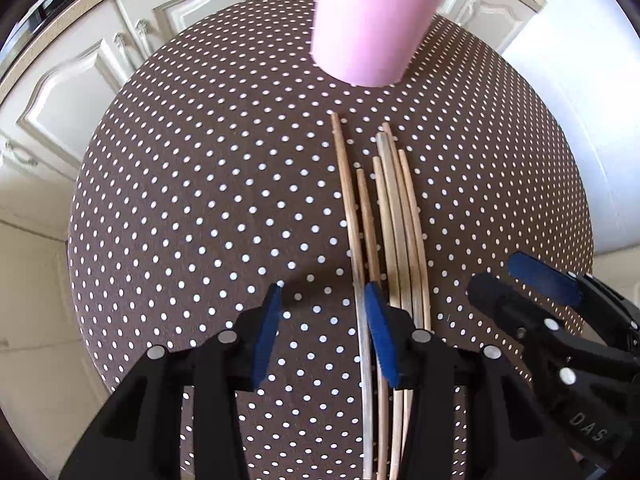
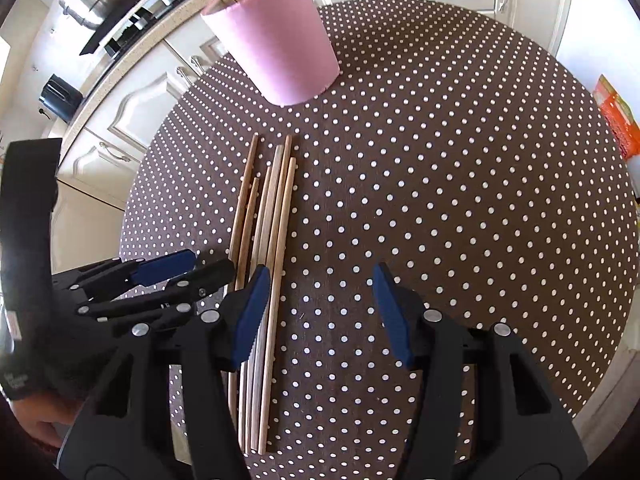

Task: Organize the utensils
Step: 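Grasp one chopstick with the left gripper while the right gripper grasps another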

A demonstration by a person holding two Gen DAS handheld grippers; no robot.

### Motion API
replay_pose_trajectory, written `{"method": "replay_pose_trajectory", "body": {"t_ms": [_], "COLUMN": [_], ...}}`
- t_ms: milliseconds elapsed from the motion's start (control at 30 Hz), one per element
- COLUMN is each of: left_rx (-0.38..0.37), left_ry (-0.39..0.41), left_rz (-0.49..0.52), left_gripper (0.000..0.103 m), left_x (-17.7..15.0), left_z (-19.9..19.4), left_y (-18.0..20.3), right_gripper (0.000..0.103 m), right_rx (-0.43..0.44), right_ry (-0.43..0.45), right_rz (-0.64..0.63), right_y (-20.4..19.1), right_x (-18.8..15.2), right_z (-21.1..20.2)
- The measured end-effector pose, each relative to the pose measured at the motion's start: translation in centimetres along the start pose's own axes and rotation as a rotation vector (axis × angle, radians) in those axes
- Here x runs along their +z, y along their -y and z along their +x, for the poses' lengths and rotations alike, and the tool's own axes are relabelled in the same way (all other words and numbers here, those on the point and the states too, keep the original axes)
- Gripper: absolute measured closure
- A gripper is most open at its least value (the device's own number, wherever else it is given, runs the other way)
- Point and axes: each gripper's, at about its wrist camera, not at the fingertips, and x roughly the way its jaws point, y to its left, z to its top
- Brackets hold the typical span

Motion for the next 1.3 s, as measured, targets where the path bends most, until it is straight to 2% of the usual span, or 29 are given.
{"method": "replay_pose_trajectory", "body": {"t_ms": [200,233,267,300,367,433,700,733,867,1000,1067,1167,1233,1300], "left_rx": [0.060,0.067,0.086,0.101,0.033,-0.016,-0.066,-0.066,-0.074,-0.078,-0.092,-0.081,-0.072,-0.070], "left_ry": [-0.016,-0.019,-0.015,-0.007,-0.015,-0.017,-0.023,-0.027,-0.039,-0.047,-0.043,-0.032,-0.026,-0.021], "left_rz": [0.018,0.024,0.030,0.041,0.003,-0.037,-0.115,-0.121,-0.126,-0.137,-0.167,-0.135,-0.124,-0.127], "left_gripper": [0.060,0.063,0.083,0.090,0.097,0.097,0.097,0.097,0.097,0.097,0.097,0.097,0.097,0.097], "left_x": [1.3,1.5,1.5,1.8,1.4,0.9,-0.8,-0.7,-0.2,1.5,1.7,1.6,1.2,1.1], "left_z": [0.3,0.3,0.2,0.1,-0.1,-0.4,-1.0,-1.0,-0.5,0.7,0.8,0.8,0.6,0.5], "left_y": [0.5,0.6,0.7,1.3,0.4,-0.7,-2.6,-2.7,-3.1,-3.7,-4.2,-4.0,-3.8,-3.6], "right_gripper": [0.053,0.054,0.054,0.055,0.058,0.069,0.075,0.075,0.073,0.069,0.070,0.073,0.087,0.093], "right_rx": [-0.021,-0.014,-0.010,0.003,0.028,0.040,-0.098,-0.121,-0.142,-0.215,-0.231,-0.243,-0.257,-0.268], "right_ry": [-0.032,-0.045,-0.059,-0.083,-0.141,-0.164,-0.195,-0.203,-0.249,-0.288,-0.301,-0.309,-0.315,-0.326], "right_rz": [0.037,0.036,0.030,0.028,0.032,0.026,-0.101,-0.129,-0.106,-0.173,-0.194,-0.250,-0.269,-0.303], "right_y": [0.2,0.1,0.0,-0.1,-0.5,-0.9,-4.0,-4.6,-5.6,-8.7,-9.4,-10.5,-10.7,-10.8], "right_x": [0.7,0.9,1.0,1.1,1.3,1.4,1.6,1.7,2.5,3.5,3.8,3.9,3.9,4.1], "right_z": [0.5,0.6,0.7,1.0,1.8,2.2,3.5,3.7,4.5,6.0,6.4,6.9,7.0,7.2]}}
